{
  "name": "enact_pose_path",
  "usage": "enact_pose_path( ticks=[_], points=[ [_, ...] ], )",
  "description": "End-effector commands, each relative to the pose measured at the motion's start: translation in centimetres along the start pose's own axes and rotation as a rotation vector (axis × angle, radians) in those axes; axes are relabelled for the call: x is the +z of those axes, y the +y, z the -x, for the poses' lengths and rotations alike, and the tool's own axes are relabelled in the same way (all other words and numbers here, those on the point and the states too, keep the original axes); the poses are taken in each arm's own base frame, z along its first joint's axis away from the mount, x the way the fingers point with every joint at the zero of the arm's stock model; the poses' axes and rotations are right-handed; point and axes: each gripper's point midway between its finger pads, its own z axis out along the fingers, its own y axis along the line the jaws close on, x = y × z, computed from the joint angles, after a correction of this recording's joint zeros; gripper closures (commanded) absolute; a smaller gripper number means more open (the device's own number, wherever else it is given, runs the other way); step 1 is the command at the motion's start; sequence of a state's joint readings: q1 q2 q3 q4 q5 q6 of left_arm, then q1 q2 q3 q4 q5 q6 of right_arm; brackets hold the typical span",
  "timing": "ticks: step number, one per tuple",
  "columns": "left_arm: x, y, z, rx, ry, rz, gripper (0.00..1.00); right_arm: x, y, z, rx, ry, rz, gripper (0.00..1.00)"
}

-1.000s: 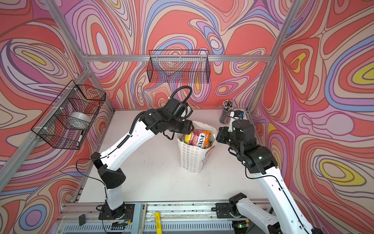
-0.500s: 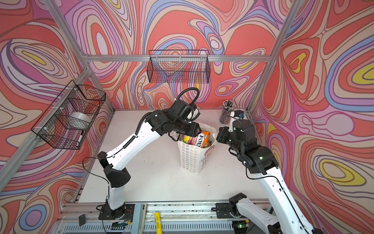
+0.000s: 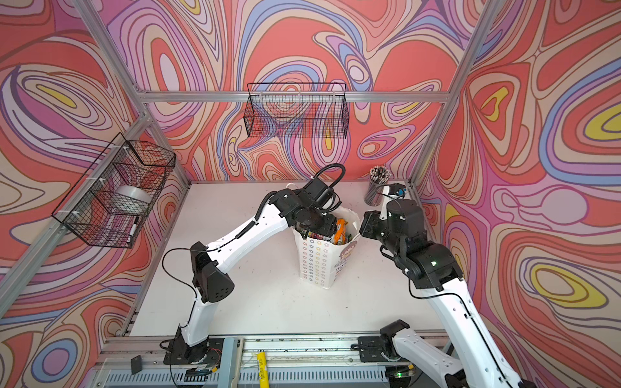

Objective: Place the snacks into the paper bag
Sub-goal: 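Lower the Fox's Fruits packet into the bag and open the left gripper, then withdraw the left gripper from the bag while the right gripper releases the handle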

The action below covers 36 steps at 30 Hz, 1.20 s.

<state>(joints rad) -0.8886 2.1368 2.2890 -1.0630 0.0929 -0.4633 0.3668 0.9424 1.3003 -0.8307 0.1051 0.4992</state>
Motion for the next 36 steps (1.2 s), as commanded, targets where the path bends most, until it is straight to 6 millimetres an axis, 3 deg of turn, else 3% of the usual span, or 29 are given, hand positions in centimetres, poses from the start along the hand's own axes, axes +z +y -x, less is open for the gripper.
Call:
enact_pose_path(
  ticks=[1,5,8,12,16,22,26,31,34,36],
  points=[
    [-1.7,0.0,-0.4,0.003,0.019,-0.003,0.39,-0.9,0.7,2.0,0.011,-0.088,0.035,1.00],
    [-9.1,-3.1,2.3,0.016,-0.144,-0.164,0.27,-0.7,0.8,2.1,0.011,-0.091,0.035,1.00],
    [-14.9,-3.9,3.5,0.050,-0.275,-0.222,0.16,-0.6,0.9,2.2,0.012,-0.092,0.039,1.00],
    [-20.4,-3.0,3.7,0.066,-0.396,-0.238,0.05,-0.6,0.9,2.2,0.012,-0.093,0.043,1.00],
    [-23.2,0.6,3.3,0.025,-0.491,-0.177,0.00,-0.7,1.1,2.2,0.011,-0.095,0.051,1.00],
    [-22.3,6.0,3.3,-0.097,-0.468,-0.179,0.00,-0.7,1.2,2.2,0.006,-0.091,0.053,1.00],
    [-20.1,6.8,4.2,-0.128,-0.404,-0.242,0.01,-0.6,1.2,2.2,0.008,-0.086,0.056,1.00],
    [-16.5,9.1,5.8,-0.184,-0.331,-0.172,0.07,-0.7,1.2,2.1,0.012,-0.083,0.058,1.00],
    [-14.8,9.0,6.5,-0.202,-0.280,-0.188,0.24,-0.5,1.2,1.9,0.013,-0.076,0.055,1.00],
    [-14.1,8.2,6.8,-0.216,-0.252,-0.241,0.48,-0.5,1.2,1.9,0.013,-0.073,0.055,1.00]
  ],
)
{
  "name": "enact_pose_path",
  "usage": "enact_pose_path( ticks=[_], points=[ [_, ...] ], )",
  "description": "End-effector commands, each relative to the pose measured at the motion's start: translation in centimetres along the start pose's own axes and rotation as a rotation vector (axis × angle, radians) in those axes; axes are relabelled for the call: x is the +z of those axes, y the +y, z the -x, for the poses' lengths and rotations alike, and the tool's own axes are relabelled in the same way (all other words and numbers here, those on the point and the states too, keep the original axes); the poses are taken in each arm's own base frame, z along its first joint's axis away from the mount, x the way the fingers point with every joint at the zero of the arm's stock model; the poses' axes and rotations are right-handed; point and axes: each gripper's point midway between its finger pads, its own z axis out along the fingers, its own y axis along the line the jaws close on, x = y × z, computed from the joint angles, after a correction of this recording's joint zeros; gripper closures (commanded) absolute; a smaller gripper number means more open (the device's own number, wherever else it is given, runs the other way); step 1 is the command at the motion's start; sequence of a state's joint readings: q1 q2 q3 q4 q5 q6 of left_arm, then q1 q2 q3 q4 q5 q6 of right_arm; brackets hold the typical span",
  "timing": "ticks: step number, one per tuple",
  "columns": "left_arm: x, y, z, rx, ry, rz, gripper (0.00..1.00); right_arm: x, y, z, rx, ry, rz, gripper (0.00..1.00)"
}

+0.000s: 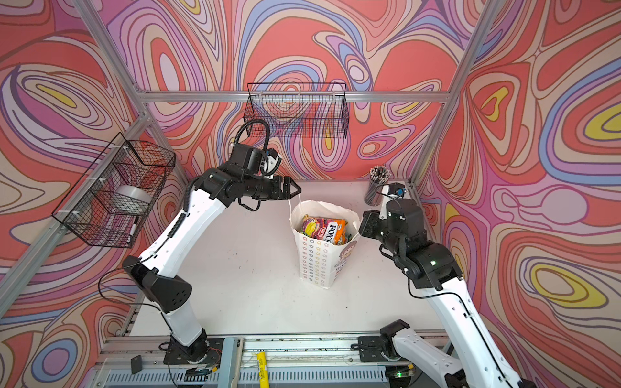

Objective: Place the snacks into the paper bag
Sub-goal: 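Withdraw the left gripper from the bag while the right gripper releases the handle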

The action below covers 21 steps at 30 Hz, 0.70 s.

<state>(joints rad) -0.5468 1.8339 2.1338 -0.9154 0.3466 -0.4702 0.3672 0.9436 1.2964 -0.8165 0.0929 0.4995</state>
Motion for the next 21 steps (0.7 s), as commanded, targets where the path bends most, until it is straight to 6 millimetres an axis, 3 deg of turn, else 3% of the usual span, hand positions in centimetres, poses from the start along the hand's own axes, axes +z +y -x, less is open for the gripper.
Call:
enact_pose_path(
  ticks=[1,6,10,13,17,19,21],
  points=[
    [-0.4,-1.8,-0.3,-0.028,0.044,-0.088,0.57,-0.5,0.9,1.8,0.010,-0.069,0.040,1.00],
    [-0.3,-3.8,0.3,-0.109,0.078,-0.245,0.96,0.9,2.4,2.5,0.002,-0.055,0.083,1.00],
    [-1.7,-7.2,1.3,-0.170,0.095,-0.442,1.00,2.1,6.7,4.7,0.006,-0.038,0.243,1.00],
    [-4.4,-8.9,3.3,-0.179,0.040,-0.527,1.00,1.8,10.7,7.2,0.024,-0.039,0.397,1.00],
    [-7.9,-7.3,5.5,-0.196,-0.067,-0.464,1.00,-1.8,15.2,12.2,0.022,-0.131,0.582,1.00],
    [-8.6,-6.3,5.5,-0.198,-0.098,-0.423,1.00,-3.1,16.1,13.7,0.022,-0.176,0.615,1.00],
    [-8.3,-5.1,5.1,-0.212,-0.104,-0.385,1.00,-2.7,16.2,13.9,0.016,-0.180,0.617,1.00]
  ],
)
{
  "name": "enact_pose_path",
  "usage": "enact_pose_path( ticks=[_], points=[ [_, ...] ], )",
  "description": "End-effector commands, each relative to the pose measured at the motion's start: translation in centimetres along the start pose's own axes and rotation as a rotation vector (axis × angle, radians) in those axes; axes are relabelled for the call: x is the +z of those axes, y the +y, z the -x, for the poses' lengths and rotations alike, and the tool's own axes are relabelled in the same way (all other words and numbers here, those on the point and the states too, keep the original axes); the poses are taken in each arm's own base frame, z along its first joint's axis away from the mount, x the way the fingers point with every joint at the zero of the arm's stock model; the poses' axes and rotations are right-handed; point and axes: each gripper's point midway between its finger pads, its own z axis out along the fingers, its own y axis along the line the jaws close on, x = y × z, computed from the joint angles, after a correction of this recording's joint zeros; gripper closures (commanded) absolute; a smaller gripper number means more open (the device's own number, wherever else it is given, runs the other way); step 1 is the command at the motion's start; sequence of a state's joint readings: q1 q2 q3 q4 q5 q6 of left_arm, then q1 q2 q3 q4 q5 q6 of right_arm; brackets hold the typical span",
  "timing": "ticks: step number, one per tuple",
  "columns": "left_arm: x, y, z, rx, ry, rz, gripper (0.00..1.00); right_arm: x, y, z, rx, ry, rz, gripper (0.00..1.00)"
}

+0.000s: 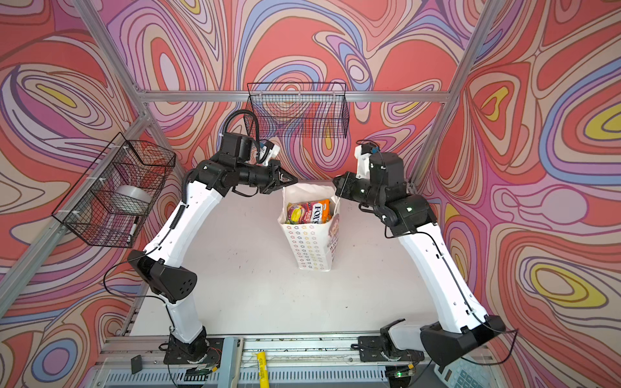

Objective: Place the snacks into the paper bag
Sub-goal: 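Withdraw the left gripper from the bag while the right gripper releases the handle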

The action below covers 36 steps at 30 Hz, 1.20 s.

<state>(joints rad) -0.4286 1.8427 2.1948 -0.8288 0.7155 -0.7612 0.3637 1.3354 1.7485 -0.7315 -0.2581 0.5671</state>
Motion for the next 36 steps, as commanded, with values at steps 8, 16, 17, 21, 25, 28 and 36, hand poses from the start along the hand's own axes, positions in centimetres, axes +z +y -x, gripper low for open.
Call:
enact_pose_path(
  ticks=[8,16,17,21,25,28,36],
  points=[
    [-5.9,-2.4,0.3,0.089,-0.160,-0.019,1.00,1.3,2.4,2.7,-0.055,-0.096,0.122,1.00],
    [-4.6,1.6,-1.4,0.042,-0.108,0.043,1.00,4.3,-0.3,0.0,0.005,-0.001,0.068,1.00],
    [-4.5,1.9,-1.7,0.038,-0.104,0.043,1.00,4.4,-0.5,-0.3,0.015,0.003,0.067,1.00],
    [-4.4,3.4,-2.7,0.017,-0.102,0.058,1.00,4.5,-1.4,-1.6,0.049,0.014,0.056,1.00],
    [-5.2,3.5,-2.8,0.010,-0.128,0.039,0.70,4.4,-1.9,-2.4,0.070,0.024,0.046,0.88],
    [-6.1,3.4,-2.7,0.008,-0.144,0.033,0.38,3.9,-1.8,-2.5,0.087,0.022,0.049,0.56],
    [-8.2,3.8,-3.5,-0.010,-0.145,0.036,0.00,1.7,-3.5,-2.5,0.207,0.018,-0.090,0.02]
  ],
)
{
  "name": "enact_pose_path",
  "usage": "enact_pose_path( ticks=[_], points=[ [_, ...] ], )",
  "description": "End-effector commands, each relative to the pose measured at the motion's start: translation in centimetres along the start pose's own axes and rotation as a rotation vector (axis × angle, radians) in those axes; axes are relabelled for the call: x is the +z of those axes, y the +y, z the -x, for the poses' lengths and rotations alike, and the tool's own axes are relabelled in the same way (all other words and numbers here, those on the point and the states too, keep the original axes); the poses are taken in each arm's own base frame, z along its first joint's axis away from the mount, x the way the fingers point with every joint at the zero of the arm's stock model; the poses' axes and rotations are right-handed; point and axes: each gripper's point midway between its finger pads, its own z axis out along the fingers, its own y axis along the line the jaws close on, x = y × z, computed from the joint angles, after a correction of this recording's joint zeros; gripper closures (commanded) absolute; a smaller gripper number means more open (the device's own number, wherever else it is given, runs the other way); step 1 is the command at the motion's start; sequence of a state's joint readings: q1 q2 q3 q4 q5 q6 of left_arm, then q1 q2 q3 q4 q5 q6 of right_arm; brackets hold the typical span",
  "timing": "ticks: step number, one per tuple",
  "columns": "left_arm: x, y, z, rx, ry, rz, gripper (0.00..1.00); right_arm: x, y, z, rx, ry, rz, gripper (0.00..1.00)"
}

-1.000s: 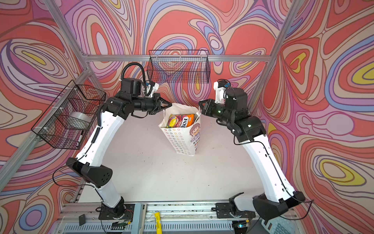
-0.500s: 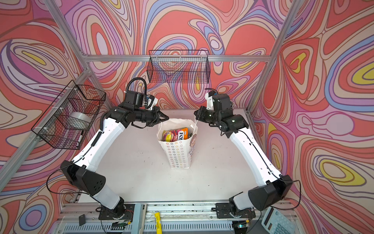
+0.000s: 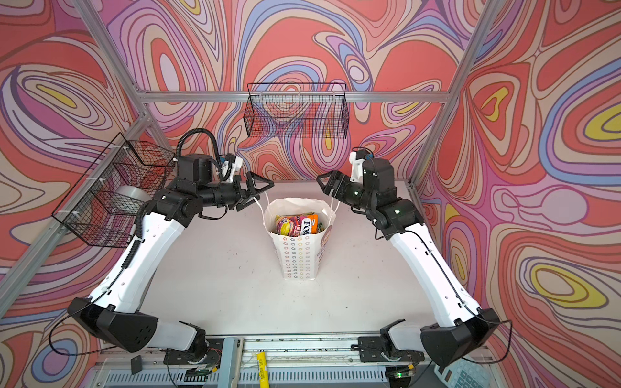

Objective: Place the snacks into the paper bag

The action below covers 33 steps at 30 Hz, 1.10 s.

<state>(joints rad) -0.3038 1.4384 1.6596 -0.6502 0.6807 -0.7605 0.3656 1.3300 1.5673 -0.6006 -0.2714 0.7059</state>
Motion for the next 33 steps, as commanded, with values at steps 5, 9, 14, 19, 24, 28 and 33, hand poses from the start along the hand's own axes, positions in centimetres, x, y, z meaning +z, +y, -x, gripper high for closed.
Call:
enact_pose_path(
  ticks=[5,9,14,19,24,28,33],
  points=[
    [-3.2,0.6,-1.7,0.009,-0.003,0.037,0.00,-5.3,-1.5,1.8,0.095,-0.136,-0.163,0.01],
    [-7.2,0.3,-2.6,0.057,-0.103,0.086,0.00,-9.5,-1.3,3.5,0.018,-0.256,-0.221,0.02],
    [-12.1,4.0,-3.2,0.106,-0.354,0.289,0.00,-12.6,-3.1,3.1,-0.113,-0.350,-0.293,0.02],
    [-14.4,12.2,-4.6,0.100,-0.570,0.524,0.00,-12.9,-9.9,0.8,-0.172,-0.458,-0.477,0.02],
    [-13.7,20.8,-5.5,0.063,-0.712,0.720,0.00,-9.0,-16.6,-2.5,-0.290,-0.392,-0.652,0.02],
    [-14.3,25.1,-5.2,0.141,-0.811,0.897,0.00,-5.8,-19.7,-4.0,-0.408,-0.339,-0.710,0.01],
    [-14.6,28.7,-5.2,0.326,-0.855,1.081,0.00,-3.6,-21.7,-4.9,-0.524,-0.386,-0.676,0.02]
  ],
)
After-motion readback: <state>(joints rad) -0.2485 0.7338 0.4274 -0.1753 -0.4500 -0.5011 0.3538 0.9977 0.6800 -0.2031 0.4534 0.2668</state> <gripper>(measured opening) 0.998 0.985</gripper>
